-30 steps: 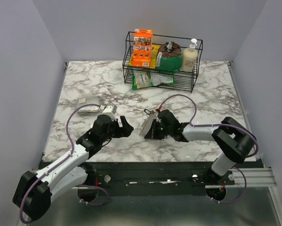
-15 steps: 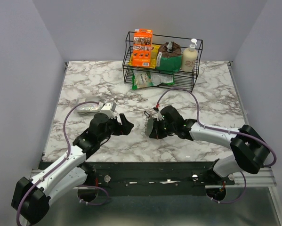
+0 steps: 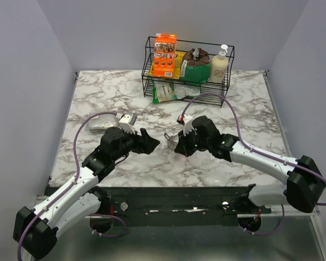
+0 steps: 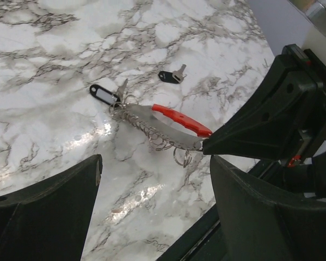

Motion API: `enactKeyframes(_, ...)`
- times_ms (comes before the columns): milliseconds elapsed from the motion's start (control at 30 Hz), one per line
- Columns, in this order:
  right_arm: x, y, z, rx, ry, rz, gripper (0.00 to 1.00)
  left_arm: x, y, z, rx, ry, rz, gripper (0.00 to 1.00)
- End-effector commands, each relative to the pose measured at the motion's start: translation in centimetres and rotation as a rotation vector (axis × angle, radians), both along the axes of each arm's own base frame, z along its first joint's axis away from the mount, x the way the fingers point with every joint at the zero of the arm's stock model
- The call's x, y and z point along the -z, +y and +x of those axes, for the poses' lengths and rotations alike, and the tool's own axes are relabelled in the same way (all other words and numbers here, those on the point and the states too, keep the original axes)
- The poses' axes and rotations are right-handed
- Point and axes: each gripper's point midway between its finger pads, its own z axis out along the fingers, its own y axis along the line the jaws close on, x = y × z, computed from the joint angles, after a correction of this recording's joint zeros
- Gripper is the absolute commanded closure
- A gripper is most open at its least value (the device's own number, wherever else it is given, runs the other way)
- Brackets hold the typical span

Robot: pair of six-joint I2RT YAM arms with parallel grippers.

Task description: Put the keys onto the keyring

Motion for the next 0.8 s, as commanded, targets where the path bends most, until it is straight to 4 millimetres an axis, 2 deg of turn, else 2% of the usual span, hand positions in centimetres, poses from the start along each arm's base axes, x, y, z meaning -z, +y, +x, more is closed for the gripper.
enactKeyframes(0, -3.1, 0.7, -0.4, -0.107, -0.093, 0.036, 0.99, -4.0, -2.0, -1.2, 0.150, -0.102, -0.085, 0.12)
enactKeyframes(233, -5.5, 1.9, -1.3, -0.224, -0.132, 0.101, 0.99, -5.8, -3.4, -2.4, 0.270, -0.148, -0.138, 0.13)
enactKeyframes(433, -6.5, 2.6, -2.7, -0.321, -0.133, 0.148, 0.99, -6.8, -4.0, -3.1, 0.331, -0.183, -0.167, 0.16)
enactKeyframes(767, -7.5, 3.1, -3.9, -0.399, -0.127, 0.193, 1.00, -6.5, -4.5, -3.8, 0.382, -0.185, -0.186, 0.22)
